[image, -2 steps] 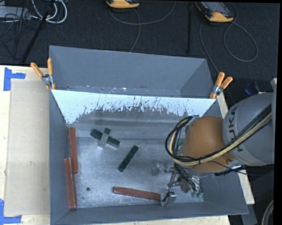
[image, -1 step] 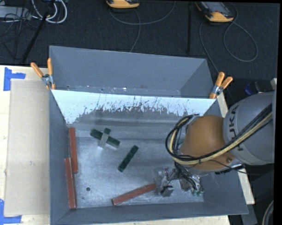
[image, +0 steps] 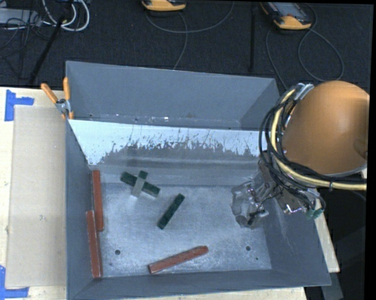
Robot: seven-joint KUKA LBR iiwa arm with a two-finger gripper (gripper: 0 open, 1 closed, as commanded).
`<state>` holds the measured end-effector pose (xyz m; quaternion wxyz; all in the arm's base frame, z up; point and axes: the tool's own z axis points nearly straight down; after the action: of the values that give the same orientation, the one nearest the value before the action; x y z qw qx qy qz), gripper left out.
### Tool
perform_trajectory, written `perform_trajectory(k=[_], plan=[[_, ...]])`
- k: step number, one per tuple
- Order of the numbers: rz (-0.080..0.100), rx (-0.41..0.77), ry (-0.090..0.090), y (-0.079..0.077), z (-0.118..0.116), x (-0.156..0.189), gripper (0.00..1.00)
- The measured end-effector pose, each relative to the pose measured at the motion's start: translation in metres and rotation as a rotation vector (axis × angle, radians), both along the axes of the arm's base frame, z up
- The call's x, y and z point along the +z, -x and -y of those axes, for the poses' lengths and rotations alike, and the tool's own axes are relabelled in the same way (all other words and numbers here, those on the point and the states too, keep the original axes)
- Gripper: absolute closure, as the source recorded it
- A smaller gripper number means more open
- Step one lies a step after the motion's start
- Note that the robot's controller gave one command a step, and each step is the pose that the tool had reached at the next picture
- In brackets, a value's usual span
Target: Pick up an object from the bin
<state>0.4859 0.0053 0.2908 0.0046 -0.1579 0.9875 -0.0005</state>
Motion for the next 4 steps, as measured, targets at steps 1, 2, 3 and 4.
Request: perform_trajectory(k=[1, 2, 3, 4], plan=[[-0.017, 0.02, 0.0, -0.02, -0.063, -0.087, 1.0], [-0.011, 0.014, 0.0, -0.02, -0.06, -0.083, 0.0], [-0.017, 0.298, 0.001, -0.027, -0.053, -0.217, 0.0], [0.004, 0.233, 0.003, 0.002, -0.055, -0.219, 0.0]])
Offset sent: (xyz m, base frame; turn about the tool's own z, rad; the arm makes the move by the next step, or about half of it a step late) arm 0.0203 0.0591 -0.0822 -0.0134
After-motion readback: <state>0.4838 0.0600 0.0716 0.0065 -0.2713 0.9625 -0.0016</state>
